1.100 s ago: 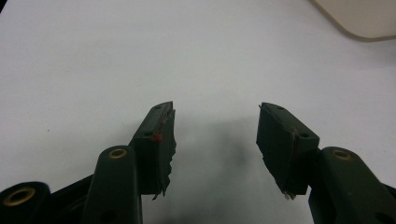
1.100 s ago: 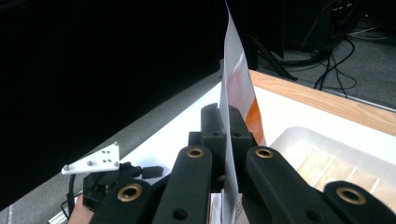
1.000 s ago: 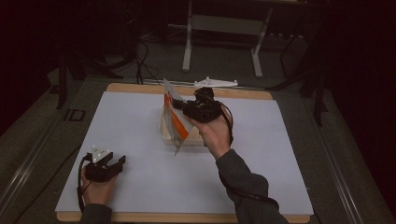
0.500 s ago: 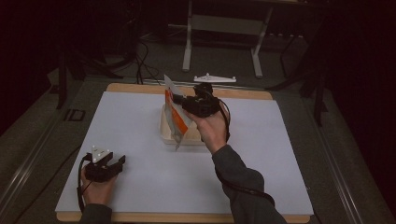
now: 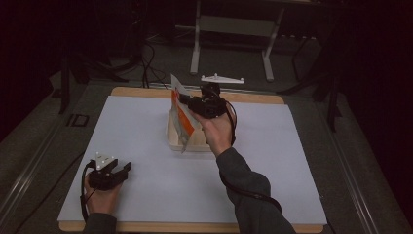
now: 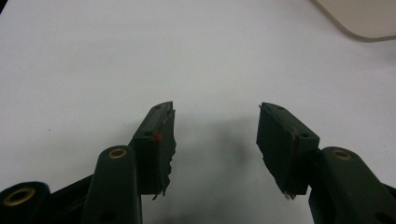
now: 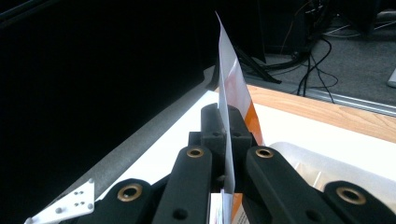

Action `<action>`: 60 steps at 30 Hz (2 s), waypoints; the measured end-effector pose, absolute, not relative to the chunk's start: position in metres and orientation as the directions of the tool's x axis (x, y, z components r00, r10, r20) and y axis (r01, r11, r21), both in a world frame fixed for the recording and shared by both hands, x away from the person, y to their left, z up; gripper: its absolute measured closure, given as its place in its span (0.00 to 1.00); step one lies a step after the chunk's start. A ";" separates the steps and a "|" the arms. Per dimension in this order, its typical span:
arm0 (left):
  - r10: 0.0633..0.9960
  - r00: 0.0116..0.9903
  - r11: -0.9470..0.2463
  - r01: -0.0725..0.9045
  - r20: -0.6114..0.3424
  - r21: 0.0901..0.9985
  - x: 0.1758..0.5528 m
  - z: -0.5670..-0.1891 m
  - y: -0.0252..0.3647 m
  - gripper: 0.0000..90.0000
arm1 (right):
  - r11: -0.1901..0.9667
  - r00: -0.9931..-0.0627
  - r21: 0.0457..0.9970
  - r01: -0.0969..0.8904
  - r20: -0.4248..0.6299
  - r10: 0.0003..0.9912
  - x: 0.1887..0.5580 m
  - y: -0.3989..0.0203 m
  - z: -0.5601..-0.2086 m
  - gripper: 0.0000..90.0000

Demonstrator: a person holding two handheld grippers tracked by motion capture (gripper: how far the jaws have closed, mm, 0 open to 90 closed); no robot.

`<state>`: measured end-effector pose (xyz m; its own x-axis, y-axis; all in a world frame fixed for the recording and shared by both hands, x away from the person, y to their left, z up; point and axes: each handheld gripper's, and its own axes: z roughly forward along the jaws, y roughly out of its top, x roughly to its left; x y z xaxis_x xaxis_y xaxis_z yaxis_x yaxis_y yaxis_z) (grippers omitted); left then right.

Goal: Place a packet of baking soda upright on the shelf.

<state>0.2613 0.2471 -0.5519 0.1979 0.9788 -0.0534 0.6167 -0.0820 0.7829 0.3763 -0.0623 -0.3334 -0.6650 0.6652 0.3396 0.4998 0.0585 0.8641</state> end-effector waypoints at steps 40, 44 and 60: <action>0.979 0.194 -0.067 0.609 -0.066 0.790 0.260 -0.552 0.248 0.51 | -0.094 -0.537 0.860 0.501 0.394 0.746 0.408 -0.057 -0.358 1.00; 0.979 0.193 -0.064 0.609 -0.069 0.791 0.260 -0.552 0.249 0.51 | -0.111 -0.525 0.861 0.497 0.399 0.752 0.409 -0.055 -0.360 1.00; 0.978 0.195 -0.065 0.610 -0.070 0.790 0.260 -0.552 0.249 0.51 | -0.130 -0.524 0.867 0.482 0.404 0.750 0.408 -0.052 -0.359 1.00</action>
<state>0.2605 0.2488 -0.5517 0.1952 0.9783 -0.0698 0.6097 -0.0653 0.7899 0.4084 -0.0519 -0.3586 -0.5243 0.7498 0.4037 0.4816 -0.1299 0.8667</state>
